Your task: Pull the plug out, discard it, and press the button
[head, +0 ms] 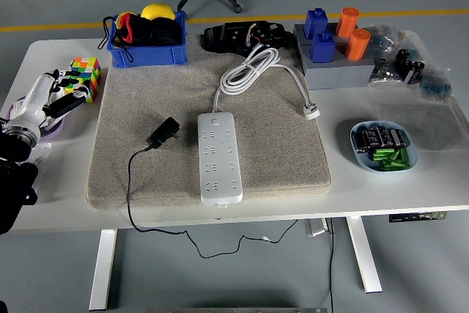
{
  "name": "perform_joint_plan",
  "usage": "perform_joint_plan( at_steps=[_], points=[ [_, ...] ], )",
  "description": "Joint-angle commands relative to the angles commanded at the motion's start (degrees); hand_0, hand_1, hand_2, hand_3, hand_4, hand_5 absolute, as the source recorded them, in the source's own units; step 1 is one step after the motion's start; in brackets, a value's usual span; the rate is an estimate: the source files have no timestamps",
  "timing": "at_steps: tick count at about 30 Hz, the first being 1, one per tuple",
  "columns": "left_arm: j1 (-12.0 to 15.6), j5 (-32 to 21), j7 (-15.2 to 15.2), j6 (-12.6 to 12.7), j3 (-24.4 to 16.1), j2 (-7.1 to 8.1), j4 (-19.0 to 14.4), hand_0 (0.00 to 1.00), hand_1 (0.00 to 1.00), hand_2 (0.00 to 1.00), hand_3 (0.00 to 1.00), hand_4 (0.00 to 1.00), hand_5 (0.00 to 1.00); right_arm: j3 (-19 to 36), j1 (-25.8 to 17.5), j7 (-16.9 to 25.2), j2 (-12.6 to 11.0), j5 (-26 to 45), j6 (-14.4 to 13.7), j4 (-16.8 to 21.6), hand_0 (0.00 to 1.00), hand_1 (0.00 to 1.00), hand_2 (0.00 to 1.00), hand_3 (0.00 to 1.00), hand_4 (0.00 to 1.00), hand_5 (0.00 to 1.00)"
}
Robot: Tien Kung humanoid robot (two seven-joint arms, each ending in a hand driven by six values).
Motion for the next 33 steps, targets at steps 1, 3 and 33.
perform_joint_plan(
  at_steps=[1, 3, 33],
  points=[
    [-0.02, 0.01, 0.02, -0.01, -0.03, 0.0, -0.02, 0.806, 0.812, 0.749, 0.773, 0.638, 0.612, 0.04, 0.01, 0.0, 0.01, 0.01, 0.0, 0.01, 0.749, 0.666, 0.655, 0.621, 0.672, 0.513],
    [-0.11, -0.01, 0.01, -0.01, -0.1, 0.0, -0.13, 0.806, 0.812, 0.748, 0.773, 0.64, 0.615, 0.0, 0.07, -0.03, -0.01, 0.0, 0.04, 0.01, 0.749, 0.666, 0.655, 0.621, 0.673, 0.513],
    [0.26, 0.11, 0.13, -0.13, -0.63, 0.16, -0.54, 0.805, 0.812, 0.745, 0.772, 0.642, 0.624, -1.64, 0.38, -0.15, -0.55, 0.67, -0.11, -0.01, 0.749, 0.666, 0.655, 0.621, 0.673, 0.513]
  ],
)
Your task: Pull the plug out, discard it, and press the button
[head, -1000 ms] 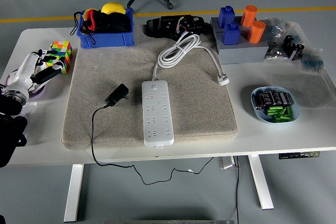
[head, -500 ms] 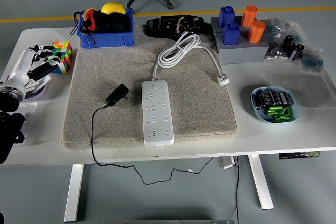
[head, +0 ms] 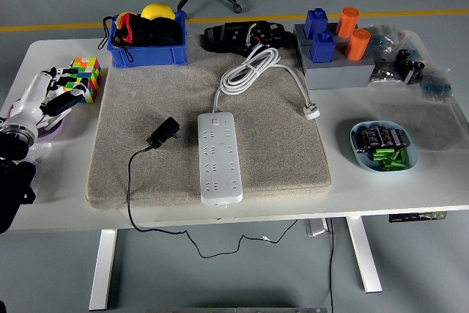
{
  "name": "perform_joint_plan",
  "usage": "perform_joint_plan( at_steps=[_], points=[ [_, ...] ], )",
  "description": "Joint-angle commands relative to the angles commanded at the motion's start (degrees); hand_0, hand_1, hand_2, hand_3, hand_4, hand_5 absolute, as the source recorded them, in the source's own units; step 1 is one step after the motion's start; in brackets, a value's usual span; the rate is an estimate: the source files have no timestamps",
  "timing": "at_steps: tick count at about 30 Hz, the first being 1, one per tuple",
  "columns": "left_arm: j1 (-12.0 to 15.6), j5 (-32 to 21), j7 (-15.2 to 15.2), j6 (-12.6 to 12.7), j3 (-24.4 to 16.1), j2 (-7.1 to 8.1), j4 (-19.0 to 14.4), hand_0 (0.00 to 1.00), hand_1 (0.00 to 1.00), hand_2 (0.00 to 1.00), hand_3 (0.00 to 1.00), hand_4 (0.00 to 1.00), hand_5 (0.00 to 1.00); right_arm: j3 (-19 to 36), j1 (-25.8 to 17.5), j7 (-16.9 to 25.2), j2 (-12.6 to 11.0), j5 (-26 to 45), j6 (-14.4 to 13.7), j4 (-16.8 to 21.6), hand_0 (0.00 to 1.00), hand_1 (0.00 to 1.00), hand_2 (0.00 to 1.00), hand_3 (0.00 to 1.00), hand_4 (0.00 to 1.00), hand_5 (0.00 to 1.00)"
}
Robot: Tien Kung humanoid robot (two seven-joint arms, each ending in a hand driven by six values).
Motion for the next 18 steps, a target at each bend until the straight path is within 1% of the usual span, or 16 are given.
perform_joint_plan(
  at_steps=[11, 18],
  points=[
    [0.25, 0.21, 0.22, -0.32, -0.64, 0.05, -0.39, 0.805, 0.811, 0.744, 0.772, 0.642, 0.627, 0.96, -0.31, 0.01, -0.01, -0.46, 0.0, 0.07, 0.75, 0.666, 0.655, 0.621, 0.673, 0.513],
    [0.41, 0.29, 0.25, -0.37, -1.09, -0.24, -0.63, 0.805, 0.806, 0.737, 0.771, 0.642, 0.629, 1.28, -0.39, -0.05, 0.22, -0.57, 0.08, -0.02, 0.749, 0.666, 0.655, 0.621, 0.672, 0.513]
  ],
)
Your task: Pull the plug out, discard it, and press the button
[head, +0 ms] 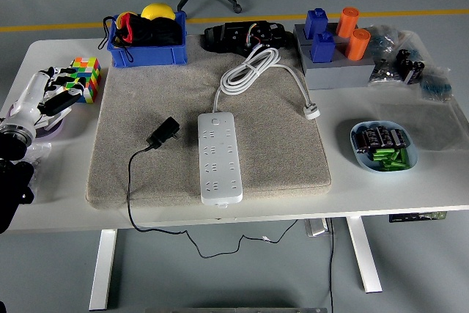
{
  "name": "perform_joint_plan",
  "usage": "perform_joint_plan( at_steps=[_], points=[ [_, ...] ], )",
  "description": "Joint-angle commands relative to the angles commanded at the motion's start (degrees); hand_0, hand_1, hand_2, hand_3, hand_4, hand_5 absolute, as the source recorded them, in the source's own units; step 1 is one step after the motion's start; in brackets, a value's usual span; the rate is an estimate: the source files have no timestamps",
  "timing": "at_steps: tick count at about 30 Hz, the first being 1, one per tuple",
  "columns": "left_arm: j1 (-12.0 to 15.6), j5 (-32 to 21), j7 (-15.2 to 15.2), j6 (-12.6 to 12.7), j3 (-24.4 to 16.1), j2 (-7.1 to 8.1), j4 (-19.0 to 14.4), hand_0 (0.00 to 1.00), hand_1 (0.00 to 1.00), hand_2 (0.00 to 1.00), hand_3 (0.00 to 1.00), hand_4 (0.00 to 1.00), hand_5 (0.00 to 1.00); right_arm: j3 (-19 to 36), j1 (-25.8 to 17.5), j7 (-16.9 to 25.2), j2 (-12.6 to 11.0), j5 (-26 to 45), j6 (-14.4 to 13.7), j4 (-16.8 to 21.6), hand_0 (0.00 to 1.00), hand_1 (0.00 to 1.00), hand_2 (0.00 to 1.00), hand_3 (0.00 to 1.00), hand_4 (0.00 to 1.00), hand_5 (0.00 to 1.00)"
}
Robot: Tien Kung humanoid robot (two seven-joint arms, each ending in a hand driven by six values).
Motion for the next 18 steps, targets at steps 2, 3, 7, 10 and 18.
perform_joint_plan(
  at_steps=[2, 3, 7, 10, 18],
  points=[
    [0.08, 0.04, 0.05, -0.1, -0.02, -0.01, -0.02, 0.805, 0.806, 0.737, 0.771, 0.642, 0.629, 0.15, 0.04, 0.04, -0.03, -0.06, -0.11, 0.06, 0.749, 0.666, 0.655, 0.621, 0.672, 0.513],
    [0.13, 0.02, 0.11, -0.22, 0.0, 0.0, 0.0, 0.805, 0.806, 0.737, 0.771, 0.642, 0.629, 0.24, 0.07, 0.03, -0.05, -0.11, -0.14, 0.06, 0.749, 0.666, 0.655, 0.621, 0.672, 0.513],
    [0.2, 0.03, 0.17, -0.27, -0.03, -0.02, -0.02, 0.805, 0.798, 0.722, 0.77, 0.641, 0.635, 0.32, 0.01, 0.04, 0.04, -0.22, -0.11, 0.07, 0.75, 0.666, 0.655, 0.622, 0.673, 0.513],
    [0.2, -0.03, 0.09, -0.21, -0.07, -0.06, -0.11, 0.805, 0.798, 0.722, 0.77, 0.641, 0.635, 0.49, 0.05, 0.03, 0.17, -0.33, -0.08, -0.02, 0.75, 0.666, 0.655, 0.622, 0.673, 0.513],
    [0.03, 0.02, 0.1, -0.23, -0.03, 0.06, -0.09, 0.804, 0.798, 0.721, 0.771, 0.64, 0.634, 0.93, 0.2, 0.08, 0.33, -0.4, -0.17, 0.06, 0.75, 0.666, 0.655, 0.621, 0.673, 0.513]
  ],
)
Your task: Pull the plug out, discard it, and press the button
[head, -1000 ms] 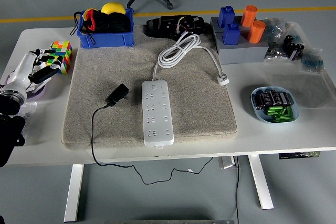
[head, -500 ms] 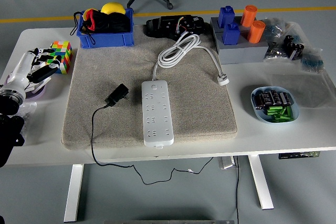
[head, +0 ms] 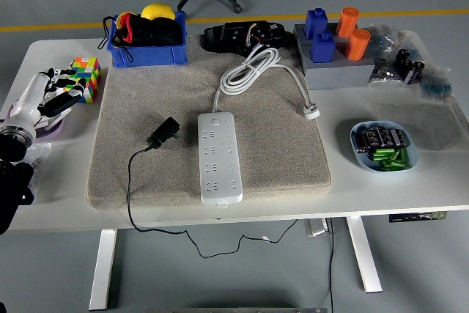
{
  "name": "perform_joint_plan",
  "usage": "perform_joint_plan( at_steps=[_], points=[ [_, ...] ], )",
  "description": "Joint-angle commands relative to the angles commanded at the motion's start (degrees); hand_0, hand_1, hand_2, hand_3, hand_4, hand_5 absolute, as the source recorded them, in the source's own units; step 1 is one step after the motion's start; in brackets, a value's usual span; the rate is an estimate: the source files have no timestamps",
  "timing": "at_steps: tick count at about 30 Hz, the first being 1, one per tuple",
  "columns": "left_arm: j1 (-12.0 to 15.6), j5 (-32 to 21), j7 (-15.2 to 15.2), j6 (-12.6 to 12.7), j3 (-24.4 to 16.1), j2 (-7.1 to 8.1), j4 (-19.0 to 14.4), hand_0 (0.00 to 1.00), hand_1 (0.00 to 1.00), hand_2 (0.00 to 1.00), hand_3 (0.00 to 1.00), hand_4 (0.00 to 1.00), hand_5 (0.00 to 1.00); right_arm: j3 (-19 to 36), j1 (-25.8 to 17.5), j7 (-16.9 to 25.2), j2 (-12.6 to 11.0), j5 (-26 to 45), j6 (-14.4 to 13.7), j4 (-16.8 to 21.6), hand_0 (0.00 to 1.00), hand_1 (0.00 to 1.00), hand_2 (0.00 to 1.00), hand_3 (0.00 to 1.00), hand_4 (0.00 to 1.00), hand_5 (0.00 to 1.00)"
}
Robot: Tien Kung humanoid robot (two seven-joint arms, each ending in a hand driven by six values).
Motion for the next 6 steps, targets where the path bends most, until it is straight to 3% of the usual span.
perform_joint_plan(
  at_steps=[6],
  points=[
    [-0.15, 0.0, 0.03, -0.03, -0.06, 0.09, 0.02, 0.804, 0.798, 0.721, 0.771, 0.64, 0.634, 0.11, -0.08, -0.08, 0.0, 0.0, 0.05, -0.06, 0.75, 0.666, 0.655, 0.621, 0.673, 0.513]
  ],
)
